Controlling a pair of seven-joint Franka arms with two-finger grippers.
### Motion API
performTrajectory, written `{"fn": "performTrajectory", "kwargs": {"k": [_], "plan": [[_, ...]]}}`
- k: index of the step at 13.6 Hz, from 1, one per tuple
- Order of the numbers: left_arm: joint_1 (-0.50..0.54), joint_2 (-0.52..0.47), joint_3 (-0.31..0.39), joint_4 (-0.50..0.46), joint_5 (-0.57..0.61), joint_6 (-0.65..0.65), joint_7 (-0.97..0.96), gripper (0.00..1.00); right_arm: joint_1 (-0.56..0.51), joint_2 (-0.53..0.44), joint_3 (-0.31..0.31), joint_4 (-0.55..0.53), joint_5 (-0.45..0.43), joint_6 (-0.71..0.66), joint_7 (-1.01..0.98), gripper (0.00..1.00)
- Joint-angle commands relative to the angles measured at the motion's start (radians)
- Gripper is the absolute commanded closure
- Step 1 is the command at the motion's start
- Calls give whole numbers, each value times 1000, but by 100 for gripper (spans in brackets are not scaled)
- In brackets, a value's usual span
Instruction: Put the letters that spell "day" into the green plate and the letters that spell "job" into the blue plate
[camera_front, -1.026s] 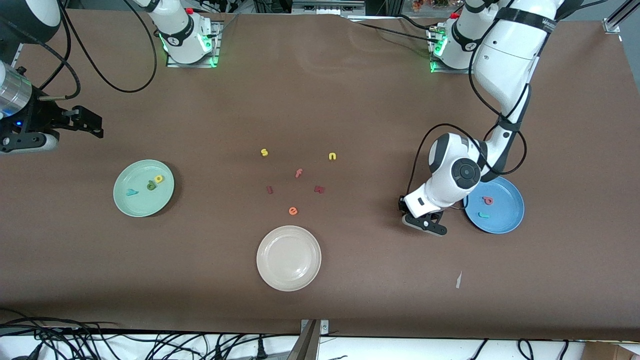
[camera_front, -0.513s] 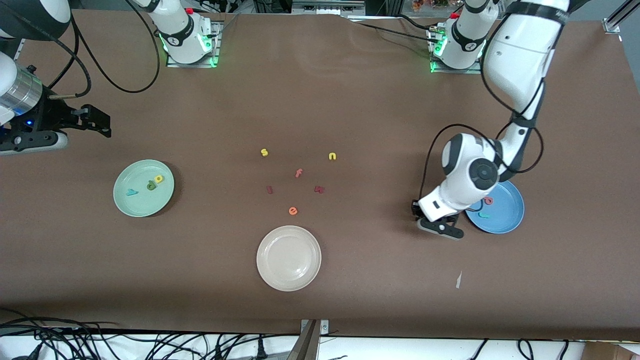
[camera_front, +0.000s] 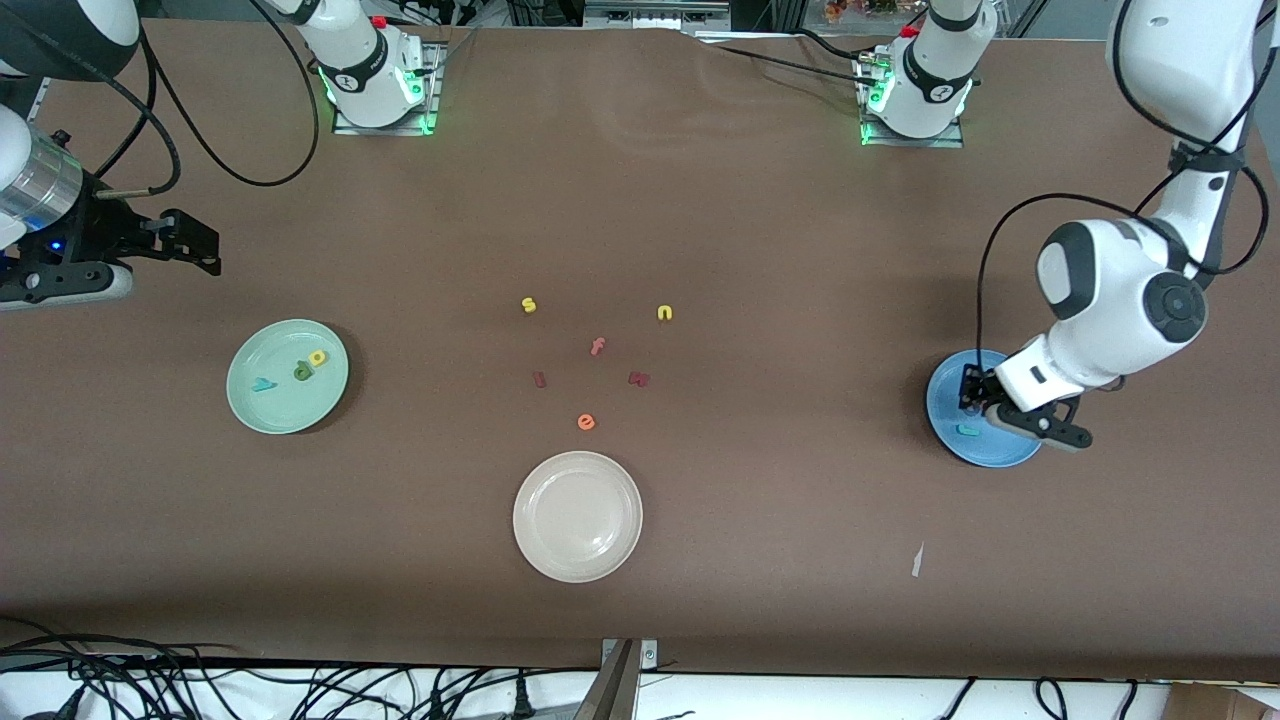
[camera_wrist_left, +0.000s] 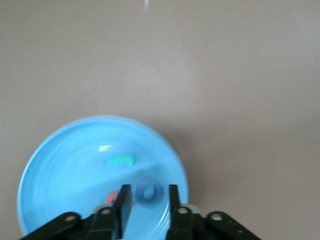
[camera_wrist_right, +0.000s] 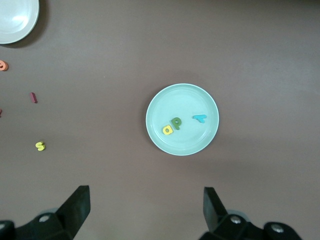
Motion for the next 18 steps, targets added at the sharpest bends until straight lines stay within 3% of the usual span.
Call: {"fn": "performTrajectory", "kwargs": {"k": [1, 4, 7, 10, 12, 14, 18], "plan": [[26, -71, -14, -100, 12, 8, 19, 0, -3, 13, -1, 31, 12, -24, 5, 0], [41, -192, -15, -180, -3, 10, 13, 0, -3, 14, -1, 33, 12, -24, 5, 0], [52, -316, -46, -190, -3, 4, 10, 0, -3, 14, -1, 31, 12, -24, 5, 0], [54, -413, -43, -164, 4, -132, -72, 0, -3, 14, -1, 31, 12, -24, 5, 0], [54, -436, -32, -48, 12, -320, -120, 0, -3, 14, -1, 31, 12, -24, 5, 0], [54, -437, -31, 109, 91, -489, -146, 0, -3, 14, -1, 31, 12, -24, 5, 0], [54, -441, -18, 315, 112, -695, -163, 0, -3, 14, -1, 33, 11, -24, 5, 0]]}}
